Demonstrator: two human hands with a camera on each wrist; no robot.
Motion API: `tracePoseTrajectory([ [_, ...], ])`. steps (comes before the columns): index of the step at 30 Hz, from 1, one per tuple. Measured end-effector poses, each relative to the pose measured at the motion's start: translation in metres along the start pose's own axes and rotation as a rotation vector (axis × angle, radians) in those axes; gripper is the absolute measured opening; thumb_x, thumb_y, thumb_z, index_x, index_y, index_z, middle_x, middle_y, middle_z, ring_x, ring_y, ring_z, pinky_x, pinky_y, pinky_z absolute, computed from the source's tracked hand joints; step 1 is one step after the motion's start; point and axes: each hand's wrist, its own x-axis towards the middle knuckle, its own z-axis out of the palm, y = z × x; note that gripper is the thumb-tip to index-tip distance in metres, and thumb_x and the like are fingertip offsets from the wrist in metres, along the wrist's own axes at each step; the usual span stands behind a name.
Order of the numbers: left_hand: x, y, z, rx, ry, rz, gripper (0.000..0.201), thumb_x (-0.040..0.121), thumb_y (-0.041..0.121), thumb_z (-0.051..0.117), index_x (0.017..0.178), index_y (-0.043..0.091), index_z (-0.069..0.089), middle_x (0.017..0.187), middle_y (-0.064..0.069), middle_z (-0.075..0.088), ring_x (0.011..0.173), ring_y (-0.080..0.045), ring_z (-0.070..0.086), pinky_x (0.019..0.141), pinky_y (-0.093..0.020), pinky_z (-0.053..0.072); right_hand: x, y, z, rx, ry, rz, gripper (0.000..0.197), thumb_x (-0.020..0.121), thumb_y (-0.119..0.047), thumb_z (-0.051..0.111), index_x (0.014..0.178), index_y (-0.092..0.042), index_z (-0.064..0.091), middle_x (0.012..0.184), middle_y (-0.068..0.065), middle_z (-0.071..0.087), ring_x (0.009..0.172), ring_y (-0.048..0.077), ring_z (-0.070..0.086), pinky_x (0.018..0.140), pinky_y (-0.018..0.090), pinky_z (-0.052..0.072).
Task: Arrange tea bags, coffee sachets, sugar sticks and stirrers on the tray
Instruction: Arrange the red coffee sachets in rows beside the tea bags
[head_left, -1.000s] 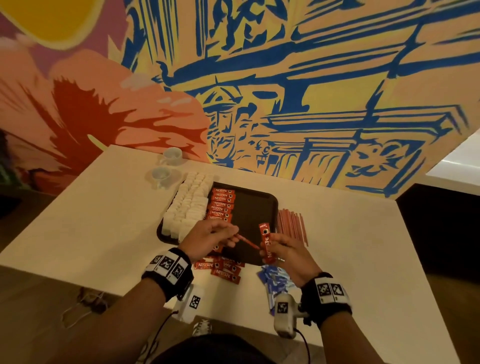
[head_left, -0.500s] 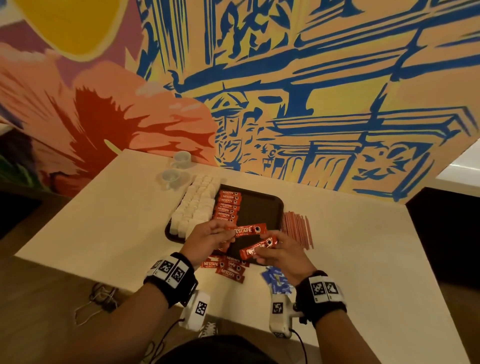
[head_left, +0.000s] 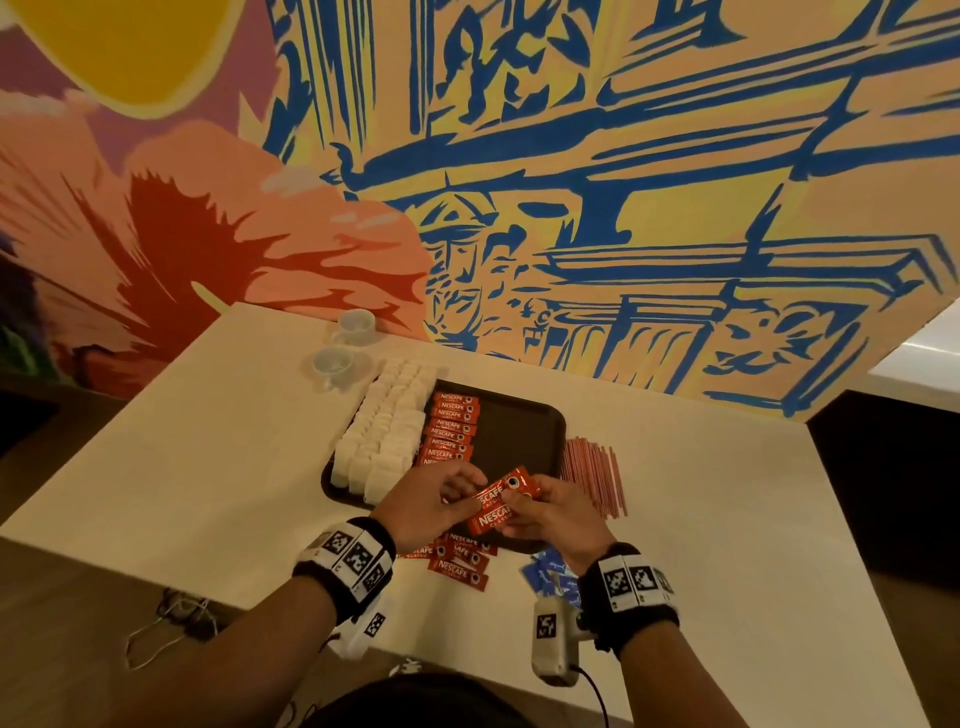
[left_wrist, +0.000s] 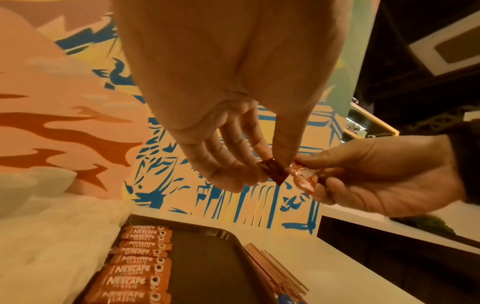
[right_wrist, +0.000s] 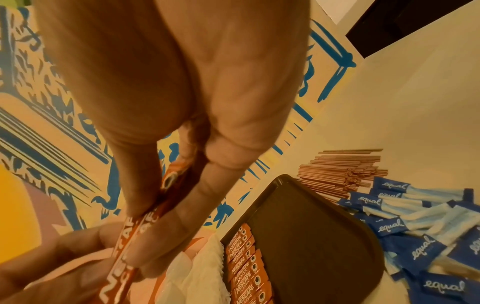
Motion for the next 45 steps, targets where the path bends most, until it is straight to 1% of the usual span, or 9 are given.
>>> tracePoseTrajectory([
  [4,0.012,-0.002,-0.012,0.044,-0.031,0.033,0.024,0.096,0.027,0.065,0.118,0.037,0.061,0.105,0.02,0.061,0.098,0.007,0.055,0.076,-0.011,0.041,0.015,-0.003,0.003,0.0,-0.023,0.021,0.026,0.094,-0.016,0.069,0.115,0.0,0.066,0.105,0.016,0.076,0.099,0.032,0.074,0.088,0.038,0.06],
  [11,0.046,-0.032,-0.055,0.031,0.076,-0.01,0.023,0.092,0.023,0.071,0.112,0.034,0.066,0.1,0.016,0.067,0.097,-0.003,0.061,0.085,-0.023,0.046,0.046,-0.007,0.004,0.142,0.031,0.073,0.023,0.101,0.0,0.051,0.114,0.006,0.069,0.114,0.023,0.072,0.108,0.033,0.071,0.099,0.044,0.056],
  [15,0.077,-0.054,-0.082,0.027,0.101,-0.059,0.015,0.09,0.02,0.074,0.102,0.027,0.071,0.095,0.005,0.074,0.082,-0.006,0.067,0.075,-0.017,0.046,0.071,-0.004,0.006,0.147,0.118,0.091,0.027,0.102,-0.001,0.046,0.111,0.005,0.071,0.114,0.023,0.071,0.108,0.033,0.07,0.092,0.036,0.059],
  [21,0.127,-0.085,-0.1,0.153,0.116,-0.091,0.011,0.089,0.023,0.075,0.099,0.026,0.076,0.093,0.005,0.072,0.084,-0.011,0.066,0.079,-0.028,0.051,0.118,0.015,0.006,-0.102,0.335,0.116,0.015,0.093,-0.004,0.066,0.102,-0.012,0.076,0.098,0.012,0.077,0.099,0.029,0.073,0.078,0.031,0.059],
  [24,0.149,-0.097,-0.096,0.259,0.075,-0.093,0.015,0.094,0.019,0.066,0.104,0.023,0.075,0.099,0.007,0.069,0.09,-0.012,0.063,0.071,-0.015,0.047,0.137,0.025,0.006,-0.164,0.413,0.146,0.012,0.089,-0.003,0.072,0.094,-0.014,0.075,0.098,0.01,0.076,0.094,0.026,0.072,0.072,0.028,0.056],
  [26,0.16,-0.1,-0.091,0.345,0.047,-0.098,0.017,0.095,0.02,0.061,0.104,0.024,0.074,0.1,0.009,0.069,0.092,-0.012,0.062,0.07,-0.014,0.047,0.149,0.03,0.007,-0.212,0.411,0.162,0.009,0.088,-0.007,0.074,0.09,-0.016,0.074,0.1,0.009,0.076,0.096,0.025,0.071,0.081,0.032,0.058],
  [29,0.177,-0.108,-0.08,0.457,-0.003,-0.117,0.011,0.09,0.029,0.07,0.101,0.03,0.073,0.107,0.008,0.072,0.1,-0.015,0.066,0.089,-0.031,0.054,0.166,0.038,0.01,-0.161,0.399,0.244,0.008,0.086,-0.007,0.076,0.089,-0.015,0.074,0.099,0.011,0.076,0.099,0.029,0.071,0.091,0.039,0.059],
  [35,0.201,-0.12,-0.054,0.531,-0.12,-0.122,0.009,0.092,0.026,0.067,0.097,0.032,0.072,0.11,0.006,0.069,0.097,-0.016,0.066,0.088,-0.033,0.056,0.19,0.059,0.023,-0.04,0.442,0.374,0.018,0.085,-0.005,0.078,0.101,-0.004,0.072,0.095,0.012,0.075,0.084,0.02,0.07,0.069,0.027,0.056],
  [45,0.218,-0.137,-0.027,0.738,-0.193,-0.05,0.02,0.096,0.019,0.056,0.104,0.028,0.071,0.111,-0.002,0.067,0.1,-0.022,0.063,0.09,-0.034,0.054,0.213,0.086,0.029,-0.173,0.465,0.465,0.02,0.08,-0.019,0.085,0.096,-0.01,0.076,0.081,0.007,0.076,0.074,0.019,0.068,0.07,0.033,0.057],
])
